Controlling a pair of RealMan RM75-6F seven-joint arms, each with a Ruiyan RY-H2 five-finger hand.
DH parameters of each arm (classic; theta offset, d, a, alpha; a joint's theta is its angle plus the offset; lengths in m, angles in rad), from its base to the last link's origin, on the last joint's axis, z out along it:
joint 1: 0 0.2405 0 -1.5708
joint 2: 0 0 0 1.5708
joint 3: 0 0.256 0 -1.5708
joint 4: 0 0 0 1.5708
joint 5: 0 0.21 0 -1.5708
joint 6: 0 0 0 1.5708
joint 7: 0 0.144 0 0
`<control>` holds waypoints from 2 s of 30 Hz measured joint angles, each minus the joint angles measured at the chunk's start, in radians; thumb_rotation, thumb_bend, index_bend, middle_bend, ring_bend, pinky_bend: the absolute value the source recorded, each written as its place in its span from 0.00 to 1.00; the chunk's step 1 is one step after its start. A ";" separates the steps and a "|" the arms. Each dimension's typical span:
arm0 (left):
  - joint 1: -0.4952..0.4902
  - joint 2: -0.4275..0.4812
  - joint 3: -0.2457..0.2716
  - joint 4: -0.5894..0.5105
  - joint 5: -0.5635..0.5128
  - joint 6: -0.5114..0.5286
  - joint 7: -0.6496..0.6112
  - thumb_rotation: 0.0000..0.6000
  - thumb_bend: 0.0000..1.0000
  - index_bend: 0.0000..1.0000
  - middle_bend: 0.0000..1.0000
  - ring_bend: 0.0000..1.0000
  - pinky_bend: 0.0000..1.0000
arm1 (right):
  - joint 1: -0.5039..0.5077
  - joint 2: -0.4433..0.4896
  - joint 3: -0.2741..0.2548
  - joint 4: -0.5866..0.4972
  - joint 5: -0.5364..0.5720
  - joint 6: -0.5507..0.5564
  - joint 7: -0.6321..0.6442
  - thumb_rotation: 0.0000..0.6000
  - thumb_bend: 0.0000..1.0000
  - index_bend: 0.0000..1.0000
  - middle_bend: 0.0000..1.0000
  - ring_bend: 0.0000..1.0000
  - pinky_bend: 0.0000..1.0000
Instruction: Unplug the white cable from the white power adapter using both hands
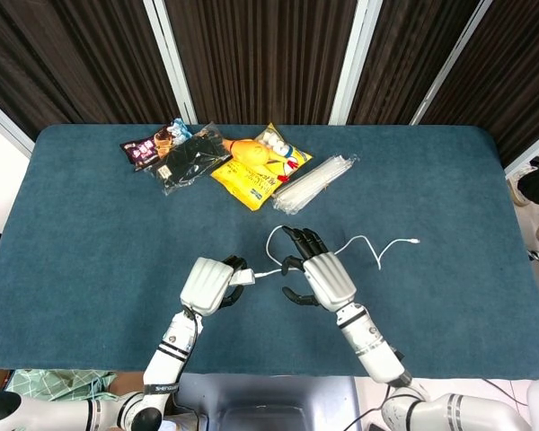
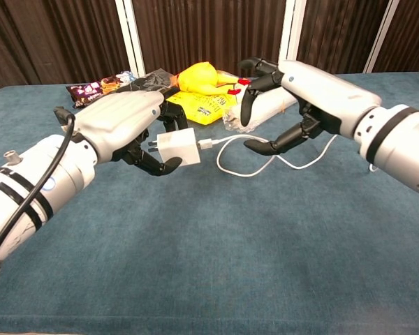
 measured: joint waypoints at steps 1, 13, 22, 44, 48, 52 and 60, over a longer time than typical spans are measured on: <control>0.000 0.001 0.001 -0.001 0.001 0.002 0.000 1.00 0.56 0.78 0.87 1.00 1.00 | 0.006 -0.006 0.005 0.004 0.013 -0.001 -0.009 1.00 0.40 0.62 0.11 0.00 0.00; -0.002 -0.002 0.015 -0.009 0.012 0.019 0.006 1.00 0.56 0.78 0.87 1.00 1.00 | 0.052 -0.043 0.033 0.028 0.119 -0.024 -0.043 1.00 0.40 0.62 0.11 0.00 0.00; -0.004 -0.007 0.021 -0.009 0.019 0.028 0.014 1.00 0.56 0.79 0.87 1.00 1.00 | 0.084 -0.082 0.036 0.042 0.168 -0.035 -0.059 1.00 0.40 0.62 0.11 0.00 0.00; -0.016 -0.002 0.014 -0.005 0.022 0.023 0.008 1.00 0.56 0.79 0.87 1.00 1.00 | 0.131 -0.143 0.030 0.063 0.199 -0.017 -0.090 1.00 0.44 0.67 0.12 0.00 0.00; -0.014 -0.001 0.019 -0.011 0.027 0.028 0.011 1.00 0.56 0.79 0.87 1.00 1.00 | 0.134 -0.145 0.030 0.066 0.203 -0.013 -0.091 1.00 0.44 0.67 0.12 0.00 0.00; -0.012 0.001 0.022 -0.015 0.030 0.031 0.009 1.00 0.56 0.78 0.87 1.00 1.00 | 0.137 -0.142 0.033 0.063 0.213 -0.014 -0.088 1.00 0.46 0.67 0.12 0.00 0.00; -0.007 0.004 0.029 -0.029 0.038 0.040 0.011 1.00 0.56 0.79 0.87 1.00 1.00 | 0.144 -0.145 0.031 0.062 0.223 -0.011 -0.099 1.00 0.52 0.74 0.16 0.00 0.00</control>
